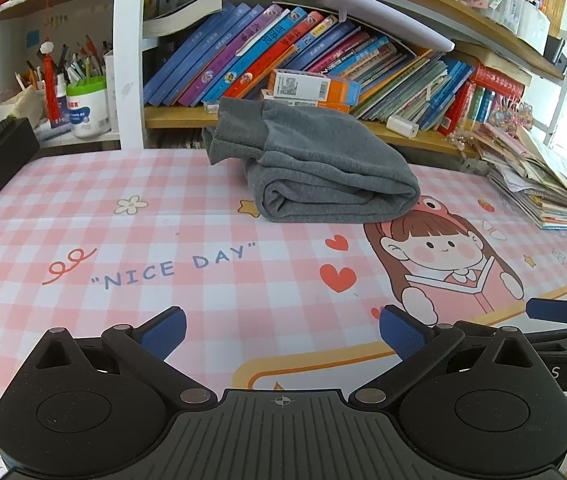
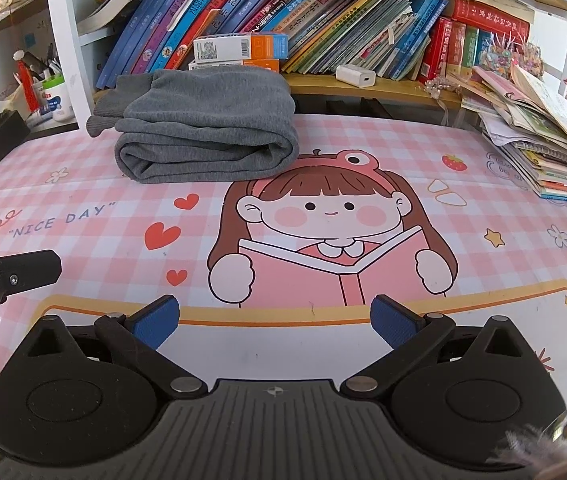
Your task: Fold clothes
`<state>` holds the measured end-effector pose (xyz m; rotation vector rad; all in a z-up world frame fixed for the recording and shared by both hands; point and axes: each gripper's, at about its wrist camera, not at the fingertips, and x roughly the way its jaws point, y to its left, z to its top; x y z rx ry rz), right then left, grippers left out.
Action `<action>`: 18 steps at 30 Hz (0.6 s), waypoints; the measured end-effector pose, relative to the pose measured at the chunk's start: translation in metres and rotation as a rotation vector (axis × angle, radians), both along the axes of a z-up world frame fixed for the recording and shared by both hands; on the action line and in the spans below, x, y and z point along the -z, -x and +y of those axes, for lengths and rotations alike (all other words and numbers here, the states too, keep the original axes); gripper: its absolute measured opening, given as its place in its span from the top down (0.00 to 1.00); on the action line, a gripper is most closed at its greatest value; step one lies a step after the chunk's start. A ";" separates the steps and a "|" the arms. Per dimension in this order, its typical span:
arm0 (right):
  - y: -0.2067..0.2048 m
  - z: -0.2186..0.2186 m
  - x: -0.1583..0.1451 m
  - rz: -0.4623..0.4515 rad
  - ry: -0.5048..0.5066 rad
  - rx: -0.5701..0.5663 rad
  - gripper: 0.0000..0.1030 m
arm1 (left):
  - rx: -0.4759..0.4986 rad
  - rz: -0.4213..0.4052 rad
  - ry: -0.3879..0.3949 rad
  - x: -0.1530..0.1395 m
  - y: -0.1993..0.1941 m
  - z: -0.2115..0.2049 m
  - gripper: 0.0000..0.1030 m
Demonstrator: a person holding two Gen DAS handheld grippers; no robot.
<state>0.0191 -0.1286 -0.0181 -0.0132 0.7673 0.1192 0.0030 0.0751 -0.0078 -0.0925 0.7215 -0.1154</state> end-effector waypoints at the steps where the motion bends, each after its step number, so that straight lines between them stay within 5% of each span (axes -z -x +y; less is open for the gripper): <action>1: 0.000 0.000 0.000 0.000 0.000 0.000 0.00 | -0.001 0.001 0.002 0.000 0.000 0.000 0.00; 18: -0.005 0.000 0.003 0.011 -0.002 -0.002 0.00 | 0.007 -0.014 0.007 0.000 0.000 -0.001 0.00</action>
